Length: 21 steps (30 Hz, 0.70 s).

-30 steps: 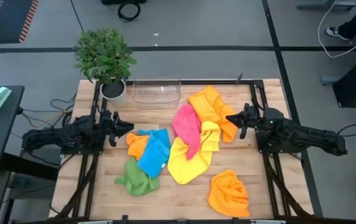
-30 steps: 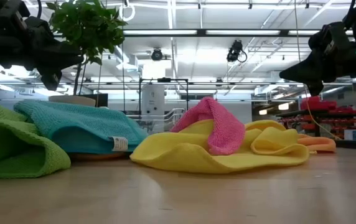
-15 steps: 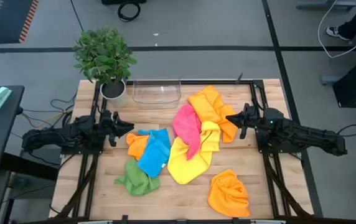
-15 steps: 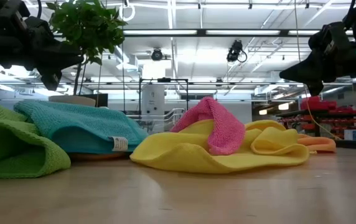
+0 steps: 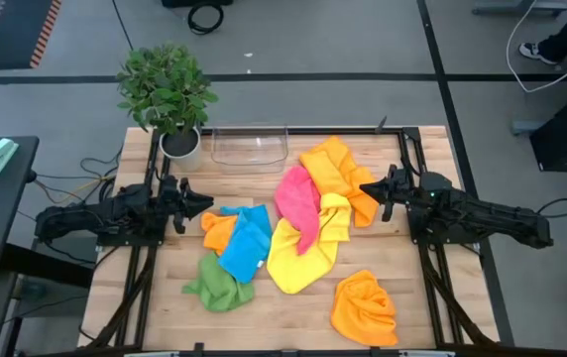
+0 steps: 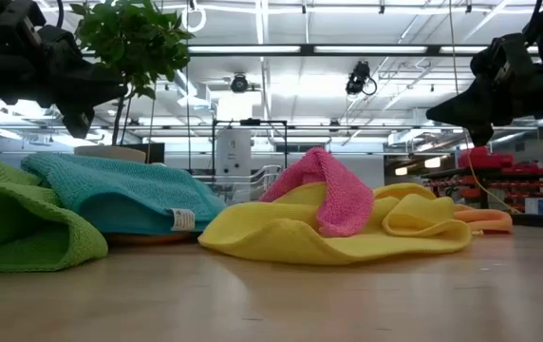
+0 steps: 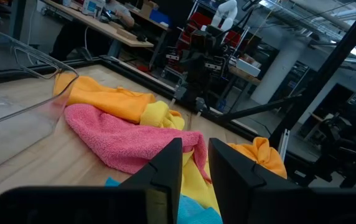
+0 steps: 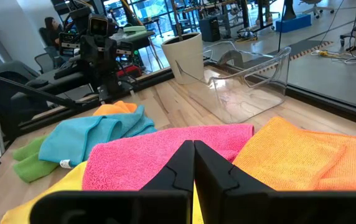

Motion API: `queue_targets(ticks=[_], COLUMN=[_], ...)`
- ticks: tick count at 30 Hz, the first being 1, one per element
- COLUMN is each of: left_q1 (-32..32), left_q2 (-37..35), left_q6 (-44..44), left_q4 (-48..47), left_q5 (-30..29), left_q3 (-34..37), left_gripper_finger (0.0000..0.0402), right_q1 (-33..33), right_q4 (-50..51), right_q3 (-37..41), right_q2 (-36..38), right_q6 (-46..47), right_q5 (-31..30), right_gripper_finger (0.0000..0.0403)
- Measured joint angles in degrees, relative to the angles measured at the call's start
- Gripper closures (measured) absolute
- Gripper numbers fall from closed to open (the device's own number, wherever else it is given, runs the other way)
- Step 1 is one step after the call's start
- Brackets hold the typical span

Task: Fold microfiber towels
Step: Adjust the microfiber cloths

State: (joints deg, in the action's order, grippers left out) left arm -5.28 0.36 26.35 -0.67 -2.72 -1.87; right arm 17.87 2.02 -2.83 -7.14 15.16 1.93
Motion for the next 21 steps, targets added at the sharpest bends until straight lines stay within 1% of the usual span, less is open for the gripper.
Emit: queue_targets(ticks=[9,17,21], left_q1=[0.00,-0.01,-0.02], left_q2=[0.00,0.00,0.00], left_q6=[0.00,0.00,0.00], left_q4=[-0.02,-0.01,-0.02], left_q5=[-0.02,-0.01,-0.02], left_q3=[-0.02,0.00,0.00], left_gripper_finger=[0.0311,0.0319,0.0316], right_q1=[0.00,0.00,0.00], right_q4=[0.02,0.02,0.00], right_q3=[0.00,0.00,0.00], right_q2=[0.00,-0.02,-0.02], right_q6=[0.00,0.00,0.00], right_q5=[0.00,0.00,0.00], right_gripper_finger=[0.0388,0.0388,0.0388])
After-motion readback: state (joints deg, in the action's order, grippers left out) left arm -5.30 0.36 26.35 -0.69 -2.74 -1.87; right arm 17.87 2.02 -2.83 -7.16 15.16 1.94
